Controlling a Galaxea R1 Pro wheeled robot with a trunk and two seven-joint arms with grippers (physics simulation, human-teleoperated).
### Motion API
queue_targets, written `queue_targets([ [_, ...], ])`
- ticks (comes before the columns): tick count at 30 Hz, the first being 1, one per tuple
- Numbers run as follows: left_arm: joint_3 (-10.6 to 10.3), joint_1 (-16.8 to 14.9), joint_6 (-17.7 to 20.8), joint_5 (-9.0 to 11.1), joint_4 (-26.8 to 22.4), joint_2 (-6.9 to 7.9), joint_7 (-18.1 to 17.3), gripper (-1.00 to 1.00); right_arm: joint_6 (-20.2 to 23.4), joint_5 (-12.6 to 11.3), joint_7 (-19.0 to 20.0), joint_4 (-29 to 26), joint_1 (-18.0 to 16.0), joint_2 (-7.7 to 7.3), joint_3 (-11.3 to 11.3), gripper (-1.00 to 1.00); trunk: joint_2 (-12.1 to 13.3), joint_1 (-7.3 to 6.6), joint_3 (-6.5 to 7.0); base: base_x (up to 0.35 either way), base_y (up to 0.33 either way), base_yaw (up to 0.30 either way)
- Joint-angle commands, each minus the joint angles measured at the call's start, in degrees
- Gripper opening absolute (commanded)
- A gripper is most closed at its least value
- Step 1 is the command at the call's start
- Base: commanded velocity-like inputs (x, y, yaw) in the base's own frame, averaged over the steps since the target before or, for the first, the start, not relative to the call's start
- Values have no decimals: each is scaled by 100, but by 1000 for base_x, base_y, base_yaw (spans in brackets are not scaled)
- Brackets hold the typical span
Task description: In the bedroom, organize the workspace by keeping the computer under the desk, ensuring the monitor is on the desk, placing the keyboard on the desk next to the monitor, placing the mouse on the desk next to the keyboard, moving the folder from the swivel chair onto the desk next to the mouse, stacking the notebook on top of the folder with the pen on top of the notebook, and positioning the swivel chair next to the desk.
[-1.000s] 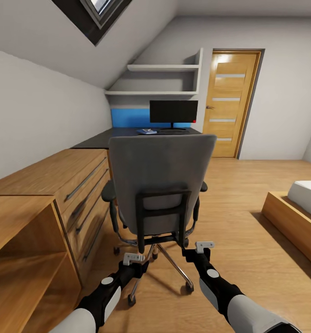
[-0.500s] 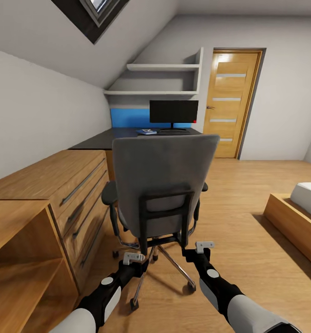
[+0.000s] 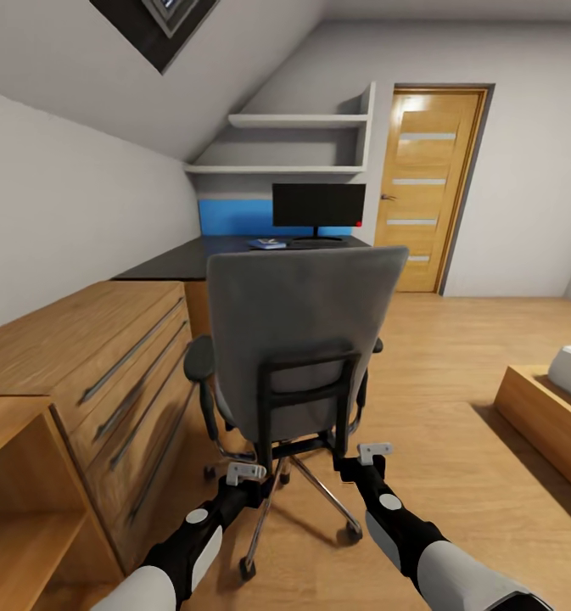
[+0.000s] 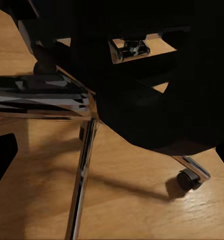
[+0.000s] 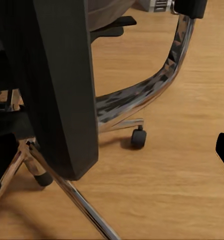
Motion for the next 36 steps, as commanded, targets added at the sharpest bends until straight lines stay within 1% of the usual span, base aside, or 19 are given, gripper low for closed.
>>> queue_targets([
  [1, 74, -5, -19, -51, -4, -4, -12, 100, -27, -66, -49, 5, -6, -4, 4, 100, -2, 2, -3, 327, -84, -45],
  [16, 74, -5, -26, -51, -12, -4, -12, 100, -27, -58, -49, 5, -6, -4, 4, 100, -2, 2, 70, 327, -83, -148],
  [36, 74, -5, -26, -51, -21, -4, -12, 100, -33, -57, -56, 5, -6, -4, 4, 100, -2, 2, 73, 328, -3, -8],
])
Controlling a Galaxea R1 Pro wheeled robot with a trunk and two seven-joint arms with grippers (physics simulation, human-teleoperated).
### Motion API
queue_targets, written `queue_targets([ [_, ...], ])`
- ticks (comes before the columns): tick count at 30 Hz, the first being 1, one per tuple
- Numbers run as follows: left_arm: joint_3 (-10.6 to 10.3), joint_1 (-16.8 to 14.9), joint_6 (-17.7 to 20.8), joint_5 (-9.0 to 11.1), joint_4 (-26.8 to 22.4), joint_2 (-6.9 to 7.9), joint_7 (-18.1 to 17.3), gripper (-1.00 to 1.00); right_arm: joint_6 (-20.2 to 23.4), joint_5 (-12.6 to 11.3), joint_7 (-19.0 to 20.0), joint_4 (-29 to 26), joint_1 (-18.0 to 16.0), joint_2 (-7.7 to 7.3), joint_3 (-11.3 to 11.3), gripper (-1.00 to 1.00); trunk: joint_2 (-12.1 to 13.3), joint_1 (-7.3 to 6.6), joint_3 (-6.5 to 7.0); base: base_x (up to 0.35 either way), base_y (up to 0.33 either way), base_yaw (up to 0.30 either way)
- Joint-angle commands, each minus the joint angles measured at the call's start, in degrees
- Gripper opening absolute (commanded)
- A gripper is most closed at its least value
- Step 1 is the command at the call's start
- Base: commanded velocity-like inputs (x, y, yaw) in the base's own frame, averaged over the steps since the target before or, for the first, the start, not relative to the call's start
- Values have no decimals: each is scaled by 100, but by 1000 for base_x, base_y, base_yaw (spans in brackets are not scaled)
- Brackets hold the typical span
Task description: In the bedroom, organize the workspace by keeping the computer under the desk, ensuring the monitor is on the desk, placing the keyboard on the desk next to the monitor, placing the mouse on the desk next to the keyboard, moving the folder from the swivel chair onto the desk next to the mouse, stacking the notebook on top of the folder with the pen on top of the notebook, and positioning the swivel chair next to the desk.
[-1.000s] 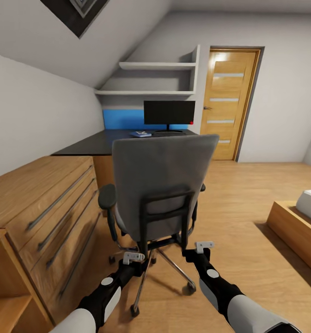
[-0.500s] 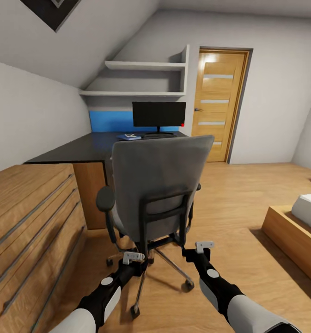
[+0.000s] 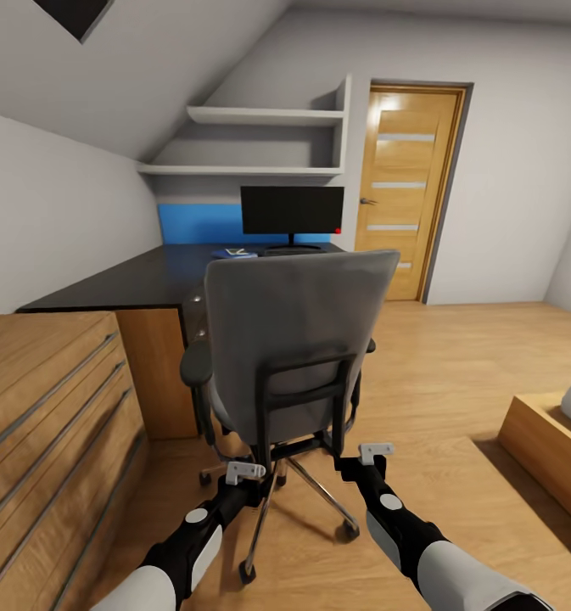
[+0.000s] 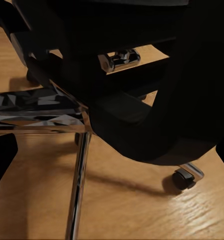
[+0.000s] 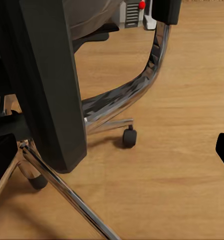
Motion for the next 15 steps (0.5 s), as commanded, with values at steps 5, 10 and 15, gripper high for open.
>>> queue_targets([
  [5, 46, -5, -23, -49, -1, -5, -21, 100, -24, -43, -31, 2, -6, -2, 46, 100, -2, 2, -5, 329, 0, 0],
  [10, 46, -5, -23, -49, -1, -5, -18, 100, -24, -43, -31, 2, -6, -2, 46, 100, -2, 2, -5, 329, 0, 0],
  [15, 39, -5, -15, -49, -1, -5, 0, 100, -24, -43, -31, 2, -6, -2, 46, 100, -2, 2, -5, 329, 0, 0],
])
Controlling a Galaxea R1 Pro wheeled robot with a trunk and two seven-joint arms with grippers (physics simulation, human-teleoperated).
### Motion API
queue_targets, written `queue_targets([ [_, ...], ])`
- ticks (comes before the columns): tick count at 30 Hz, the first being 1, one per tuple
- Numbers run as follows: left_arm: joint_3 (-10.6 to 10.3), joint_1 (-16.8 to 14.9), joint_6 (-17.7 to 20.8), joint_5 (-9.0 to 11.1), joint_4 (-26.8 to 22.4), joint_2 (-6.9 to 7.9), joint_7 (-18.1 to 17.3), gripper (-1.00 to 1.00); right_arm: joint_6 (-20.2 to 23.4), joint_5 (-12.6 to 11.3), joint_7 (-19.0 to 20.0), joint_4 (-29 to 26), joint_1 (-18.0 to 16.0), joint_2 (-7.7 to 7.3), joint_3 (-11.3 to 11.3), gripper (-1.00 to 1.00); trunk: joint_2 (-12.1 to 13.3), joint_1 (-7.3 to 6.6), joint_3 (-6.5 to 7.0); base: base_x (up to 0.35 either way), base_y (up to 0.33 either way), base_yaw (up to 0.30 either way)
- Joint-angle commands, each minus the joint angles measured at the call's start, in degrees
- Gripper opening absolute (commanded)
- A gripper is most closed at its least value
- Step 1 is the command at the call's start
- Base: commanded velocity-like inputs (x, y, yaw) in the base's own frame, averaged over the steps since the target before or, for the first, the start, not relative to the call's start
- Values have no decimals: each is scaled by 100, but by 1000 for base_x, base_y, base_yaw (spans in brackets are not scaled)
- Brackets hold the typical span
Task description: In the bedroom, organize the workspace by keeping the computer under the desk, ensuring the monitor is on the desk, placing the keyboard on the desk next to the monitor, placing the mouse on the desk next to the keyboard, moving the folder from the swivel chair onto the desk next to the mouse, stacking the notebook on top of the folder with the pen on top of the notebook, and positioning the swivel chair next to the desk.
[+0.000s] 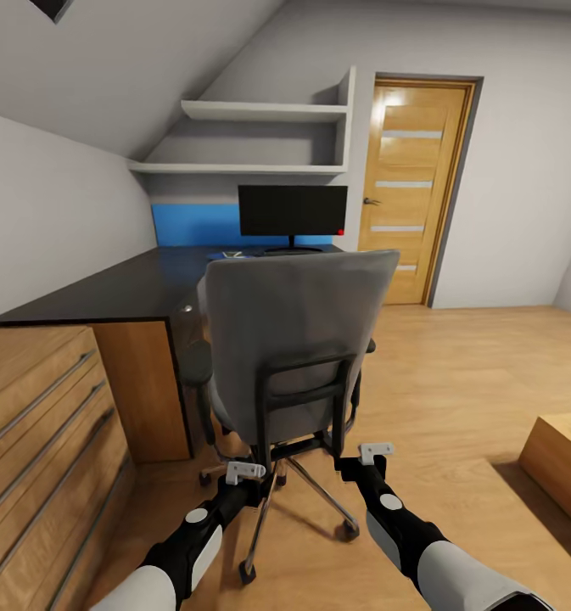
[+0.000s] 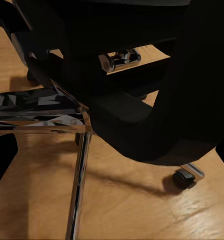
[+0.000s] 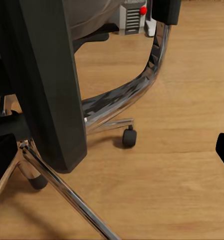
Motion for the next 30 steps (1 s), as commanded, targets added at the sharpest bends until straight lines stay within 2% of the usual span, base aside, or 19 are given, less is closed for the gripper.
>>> queue_targets([
  [1, 50, -5, -21, -57, 1, -5, -16, 100, -22, -44, -31, 4, -6, -2, 43, 100, -2, 2, -5, 330, 0, 0],
  [30, 49, -5, -11, -52, -4, -5, 4, 100, -22, -44, -31, 11, -6, -1, 43, 100, -2, 2, -5, 330, 0, 0],
])
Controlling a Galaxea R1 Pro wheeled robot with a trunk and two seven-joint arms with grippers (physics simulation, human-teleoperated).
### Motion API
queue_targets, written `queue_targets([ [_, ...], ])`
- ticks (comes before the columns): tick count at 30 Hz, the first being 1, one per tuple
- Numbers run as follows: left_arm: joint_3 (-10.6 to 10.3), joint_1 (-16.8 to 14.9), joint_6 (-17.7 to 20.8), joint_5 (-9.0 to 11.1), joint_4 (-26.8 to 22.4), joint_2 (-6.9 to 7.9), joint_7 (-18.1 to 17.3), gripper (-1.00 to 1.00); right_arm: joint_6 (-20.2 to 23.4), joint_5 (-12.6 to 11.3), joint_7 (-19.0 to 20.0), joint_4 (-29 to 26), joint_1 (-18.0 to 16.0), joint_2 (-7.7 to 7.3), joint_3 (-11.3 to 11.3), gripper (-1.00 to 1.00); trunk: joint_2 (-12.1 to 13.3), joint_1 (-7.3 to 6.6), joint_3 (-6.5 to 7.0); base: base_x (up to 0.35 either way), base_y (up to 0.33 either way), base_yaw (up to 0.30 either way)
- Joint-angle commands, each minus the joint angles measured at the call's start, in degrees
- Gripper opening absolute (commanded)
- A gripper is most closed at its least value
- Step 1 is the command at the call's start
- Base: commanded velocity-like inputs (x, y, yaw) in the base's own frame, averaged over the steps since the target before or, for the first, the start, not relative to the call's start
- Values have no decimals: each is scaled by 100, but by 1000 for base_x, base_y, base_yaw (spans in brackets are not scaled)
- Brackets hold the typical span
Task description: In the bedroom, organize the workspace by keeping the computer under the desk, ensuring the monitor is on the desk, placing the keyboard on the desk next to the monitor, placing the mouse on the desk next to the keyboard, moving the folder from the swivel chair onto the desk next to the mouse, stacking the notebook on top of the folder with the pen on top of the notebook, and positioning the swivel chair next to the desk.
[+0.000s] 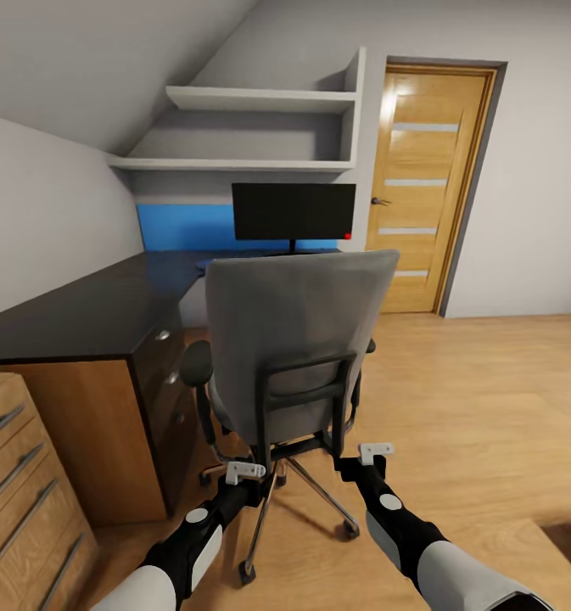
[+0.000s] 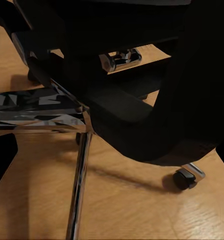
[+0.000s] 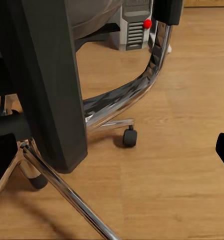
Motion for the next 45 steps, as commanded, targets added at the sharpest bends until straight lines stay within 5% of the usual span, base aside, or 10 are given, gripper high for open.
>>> queue_targets([
  [1, 57, -5, -21, -53, 1, -5, -15, 100, -24, -61, -35, 7, -6, -3, 32, 100, -2, 3, -5, 331, 0, 0],
  [11, 57, -5, -20, -49, 4, -5, -14, 100, -31, -61, -35, -1, -6, -6, 27, 100, -2, 3, -5, 331, 0, 0],
  [20, 57, -5, -21, -41, -6, -5, -10, 100, -643, -41, -35, 7, 94, -36, 32, 100, -2, 3, -5, 331, 0, 0],
  [27, 57, -5, -21, -40, -6, -5, -9, 100, -689, 347, -35, 7, 108, -38, 32, 100, -2, 3, -5, 331, 0, 0],
  [45, 63, -5, -14, -40, -5, -5, -14, 100, -685, 546, -26, 77, 126, 5, 114, 100, -2, 3, -5, 331, 0, 0],
])
